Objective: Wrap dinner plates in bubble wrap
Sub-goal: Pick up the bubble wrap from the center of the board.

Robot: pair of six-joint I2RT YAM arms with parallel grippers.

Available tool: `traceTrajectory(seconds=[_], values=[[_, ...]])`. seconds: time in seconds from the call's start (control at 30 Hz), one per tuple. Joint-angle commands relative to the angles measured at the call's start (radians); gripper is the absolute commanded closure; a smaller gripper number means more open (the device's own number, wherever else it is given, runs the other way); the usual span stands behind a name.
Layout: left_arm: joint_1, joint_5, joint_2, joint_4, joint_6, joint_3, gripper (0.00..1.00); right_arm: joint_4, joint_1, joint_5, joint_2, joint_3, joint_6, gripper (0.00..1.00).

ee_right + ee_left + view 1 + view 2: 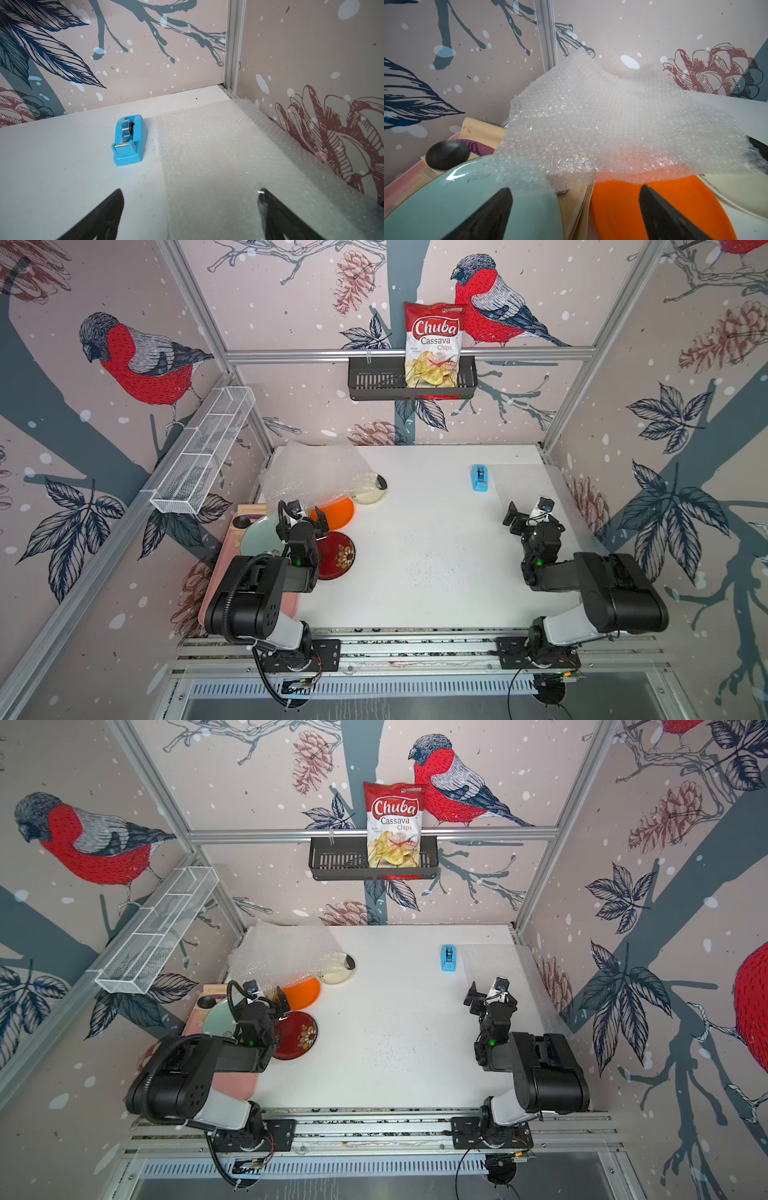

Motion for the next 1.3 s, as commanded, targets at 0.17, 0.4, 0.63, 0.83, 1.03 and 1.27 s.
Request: traceTrajectory(seconds=[0.17,0.4,0.63,0.83,1.03,1.27], values=[[0.001,-0.007,-0.001,0.065,0.003,0.002,0.0,0.001,0.001,-0.001,-0.002,0.005,0.003,0.0],[0.001,-0.006,-0.001,0.064,0.003,0.002,0.0,0.0,0.002,-0.001,-0.002,0.005,0.003,0.0],[0.001,-0.006,-0.001,0.065,0.003,0.002,0.0,0.0,0.002,-0.001,-0.002,0.005,0.003,0.0],[0.001,-0.007,-0.001,0.065,0.003,0.002,0.0,0.0,0.002,-0.001,-0.003,0.005,0.003,0.0],[-0.03,0.003,-0.058,-0.079,0.087,0.088,0.0,0.002,0.012,0.006,-0.033,0.007,-0.012,0.0],[-0.055,-0.09,-0.178,-0.717,-0.195,0.42,0.01,-0.777,0.006,0.072,-0.044,0.396,0.167,0.0]])
